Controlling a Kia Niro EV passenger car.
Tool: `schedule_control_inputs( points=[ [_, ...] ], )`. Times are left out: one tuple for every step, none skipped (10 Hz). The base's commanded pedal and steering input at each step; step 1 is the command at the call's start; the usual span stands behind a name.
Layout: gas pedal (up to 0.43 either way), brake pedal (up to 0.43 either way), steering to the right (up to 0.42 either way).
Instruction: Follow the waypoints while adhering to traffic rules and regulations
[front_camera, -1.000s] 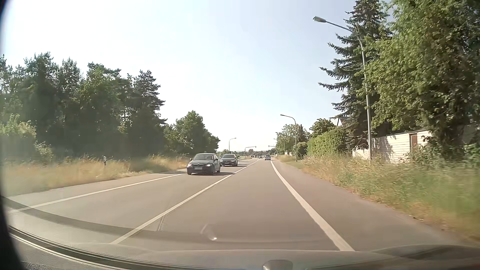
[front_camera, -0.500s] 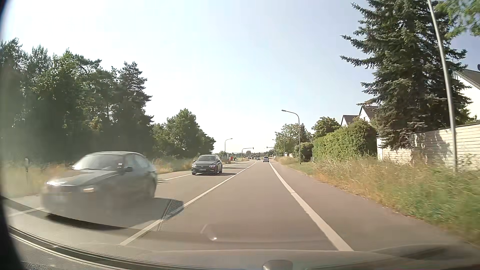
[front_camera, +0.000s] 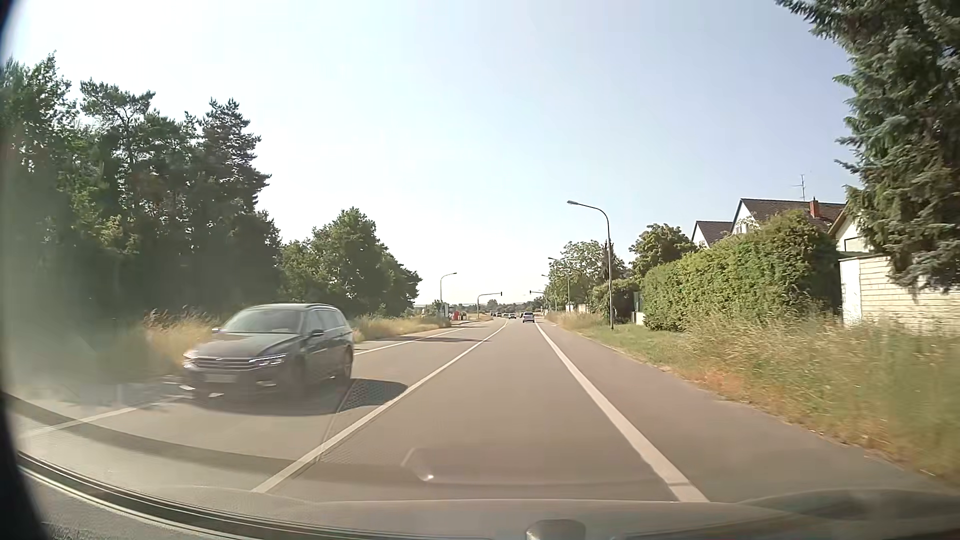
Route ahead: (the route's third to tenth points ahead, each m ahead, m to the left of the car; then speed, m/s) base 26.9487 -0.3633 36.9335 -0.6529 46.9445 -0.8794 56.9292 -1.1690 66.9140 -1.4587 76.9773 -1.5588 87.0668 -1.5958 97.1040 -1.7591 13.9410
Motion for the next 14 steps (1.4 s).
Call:
schedule_control_inputs(
  points=[
    [0.059,0.03,0.006],
    [0.059,0.03,0.006],
    [0.059,0.03,0.006],
    [0.059,0.03,0.006],
    [0.059,0.03,0.005],
    [0.059,0.03,0.005],
    [0.059,0.03,0.005],
    [0.059,0.03,0.005],
    [0.059,0.03,0.005],
    [0.059,0.03,0.005],
    [0.059,0.03,0.005],
    [0.059,0.03,0.005],
    [0.059,0.03,0.005],
    [0.059,0.024,0.005]
  ],
)
